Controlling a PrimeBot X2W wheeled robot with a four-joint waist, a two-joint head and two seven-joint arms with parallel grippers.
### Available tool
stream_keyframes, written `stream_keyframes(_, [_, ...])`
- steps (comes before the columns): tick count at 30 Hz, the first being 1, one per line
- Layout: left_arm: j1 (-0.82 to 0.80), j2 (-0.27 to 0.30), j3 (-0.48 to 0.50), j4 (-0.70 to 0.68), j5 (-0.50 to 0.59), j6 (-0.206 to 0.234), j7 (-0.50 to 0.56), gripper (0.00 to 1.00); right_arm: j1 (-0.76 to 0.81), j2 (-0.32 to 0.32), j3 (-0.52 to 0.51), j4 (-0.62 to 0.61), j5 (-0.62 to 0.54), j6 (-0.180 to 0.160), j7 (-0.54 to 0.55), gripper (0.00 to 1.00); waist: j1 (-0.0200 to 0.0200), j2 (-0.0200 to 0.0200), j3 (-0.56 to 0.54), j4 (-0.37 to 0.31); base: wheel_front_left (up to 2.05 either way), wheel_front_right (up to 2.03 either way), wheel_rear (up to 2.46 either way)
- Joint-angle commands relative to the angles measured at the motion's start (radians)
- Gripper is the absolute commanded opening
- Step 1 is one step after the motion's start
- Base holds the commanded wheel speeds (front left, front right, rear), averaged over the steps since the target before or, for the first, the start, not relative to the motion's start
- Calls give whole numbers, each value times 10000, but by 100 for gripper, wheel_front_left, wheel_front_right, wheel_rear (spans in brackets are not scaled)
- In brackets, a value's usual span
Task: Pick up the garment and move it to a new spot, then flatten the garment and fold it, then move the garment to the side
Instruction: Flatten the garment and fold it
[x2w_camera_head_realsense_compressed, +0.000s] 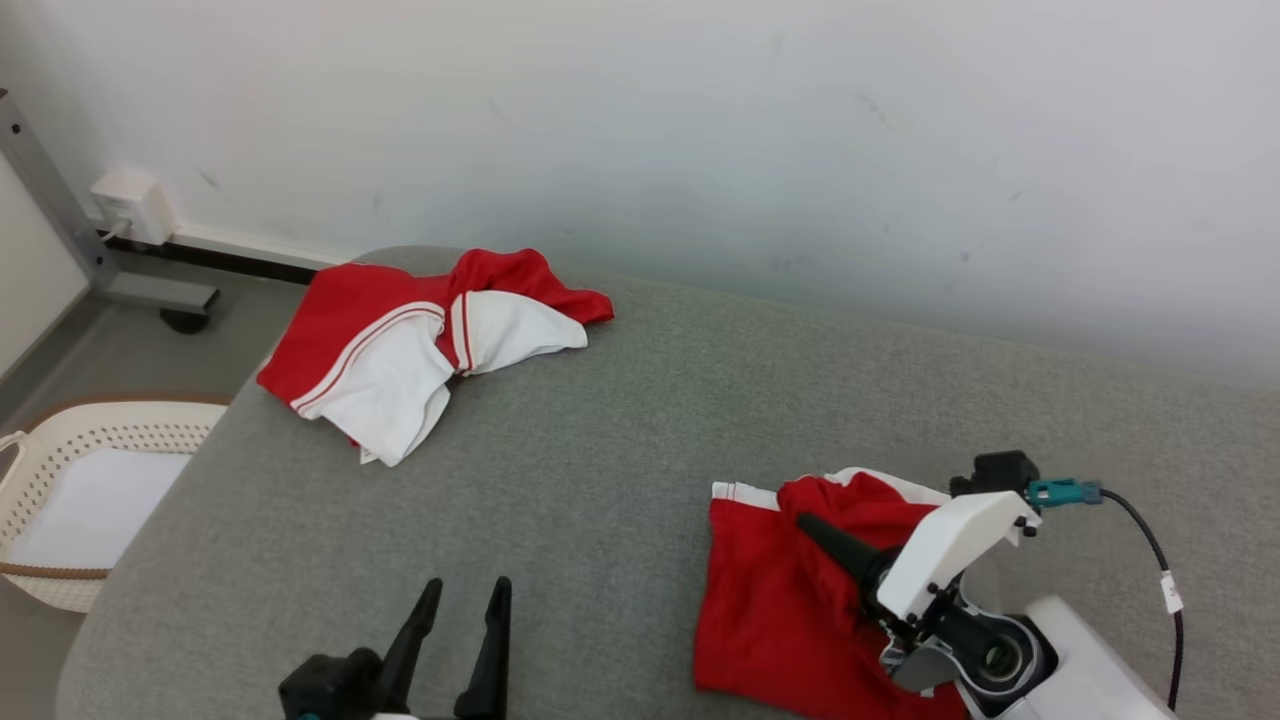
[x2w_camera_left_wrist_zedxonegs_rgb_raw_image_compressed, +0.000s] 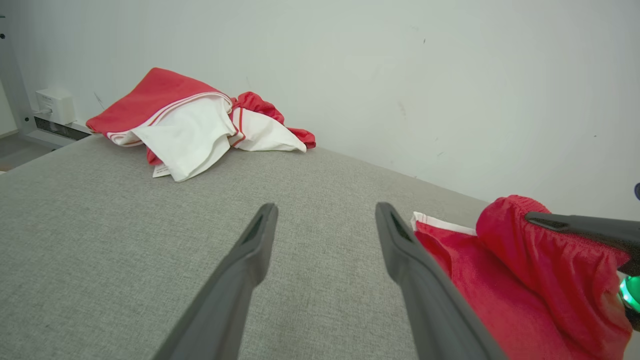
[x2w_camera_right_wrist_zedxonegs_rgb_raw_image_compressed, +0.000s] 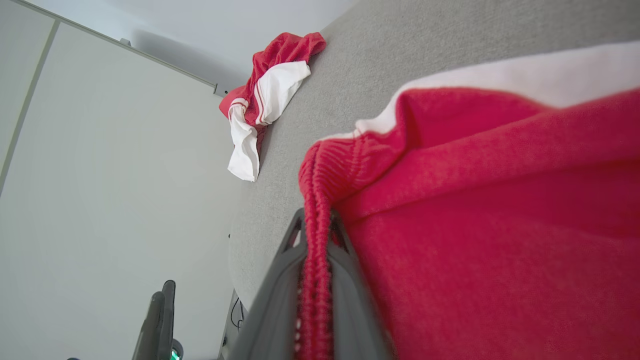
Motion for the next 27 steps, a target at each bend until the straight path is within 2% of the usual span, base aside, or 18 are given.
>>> stream_keyframes(1, [-54,30,-16,17,-47,39,-5,100,-99,-15,47,69,89,-13,-31,0,0,0,9,33,0,0,0])
stream_keyframes(9, [-139,31,-118,38,-172,85,-5,100,-781,-15,2229,679,2522,-13,-633,0,0,0,89,59,0,0,0])
stream_keyframes(10, [-157,31,-127,49,-182,87,-5,100,-880,-14,2498,758,2750,-13,-747,12,0,0,90,46,0,0,0])
stream_keyframes(11, [-172,31,-130,61,-192,88,-5,100,-958,-16,2765,838,3030,-13,-846,50,0,0,79,30,0,0,0])
stream_keyframes(12, [-181,31,-135,76,-198,89,-5,100,-1012,-14,3015,892,3304,-13,-881,100,0,0,65,14,0,0,0])
stream_keyframes(17, [-168,31,-66,82,-237,123,-5,100,-1418,-15,4190,974,4266,-13,-1061,100,0,0,12,-131,0,0,0])
stream_keyframes(22, [-27,31,115,5,-188,136,-5,100,-1917,-22,4710,305,4005,-13,-1549,100,0,0,-90,-396,0,0,0])
stream_keyframes(27, [116,29,346,-154,-26,160,-5,100,-1948,-1037,4313,-1392,3434,-11,-2560,100,0,0,-247,-773,0,0,0])
